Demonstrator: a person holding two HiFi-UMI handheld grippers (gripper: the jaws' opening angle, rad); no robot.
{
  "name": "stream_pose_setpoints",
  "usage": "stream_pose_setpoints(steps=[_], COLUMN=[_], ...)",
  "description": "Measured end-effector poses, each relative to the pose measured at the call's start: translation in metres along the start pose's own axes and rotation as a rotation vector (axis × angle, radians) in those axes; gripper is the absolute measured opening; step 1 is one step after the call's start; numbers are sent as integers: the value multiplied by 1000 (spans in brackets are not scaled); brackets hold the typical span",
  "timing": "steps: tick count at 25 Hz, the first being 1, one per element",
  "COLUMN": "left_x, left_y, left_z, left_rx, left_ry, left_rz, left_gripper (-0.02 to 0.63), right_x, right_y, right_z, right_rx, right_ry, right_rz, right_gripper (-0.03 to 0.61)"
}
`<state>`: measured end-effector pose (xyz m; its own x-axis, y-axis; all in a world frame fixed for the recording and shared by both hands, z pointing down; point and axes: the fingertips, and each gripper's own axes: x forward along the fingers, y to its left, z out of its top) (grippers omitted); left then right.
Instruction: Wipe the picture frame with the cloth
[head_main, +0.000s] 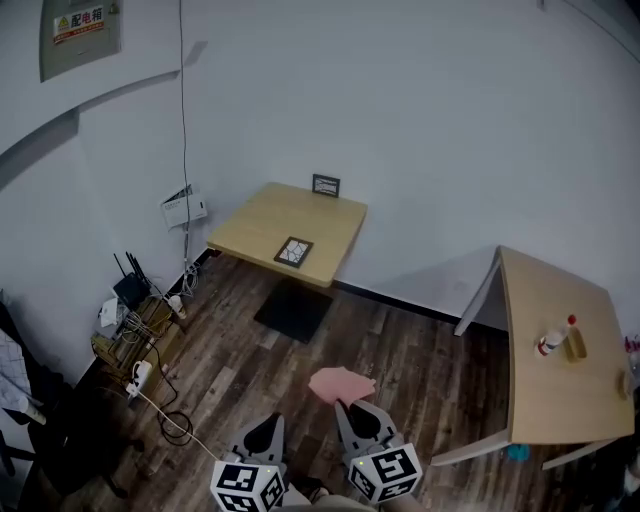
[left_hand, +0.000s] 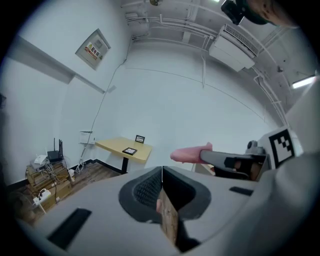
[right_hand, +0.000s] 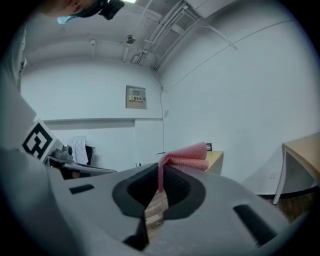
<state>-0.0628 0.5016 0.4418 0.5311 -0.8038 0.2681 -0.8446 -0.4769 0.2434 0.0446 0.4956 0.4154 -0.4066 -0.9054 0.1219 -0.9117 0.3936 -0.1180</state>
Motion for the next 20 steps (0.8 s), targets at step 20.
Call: stream_pose_setpoints(steps=[20], left_x=[73], left_y=[38], left_z=[6], left_rx=[-72], left_ry=[26], left_rz=[2], left_gripper=[5], right_x=[66], right_y=[-28], right_z=[-2], right_rx=[7], right_ry=[39], right_rz=[17], right_gripper=[11])
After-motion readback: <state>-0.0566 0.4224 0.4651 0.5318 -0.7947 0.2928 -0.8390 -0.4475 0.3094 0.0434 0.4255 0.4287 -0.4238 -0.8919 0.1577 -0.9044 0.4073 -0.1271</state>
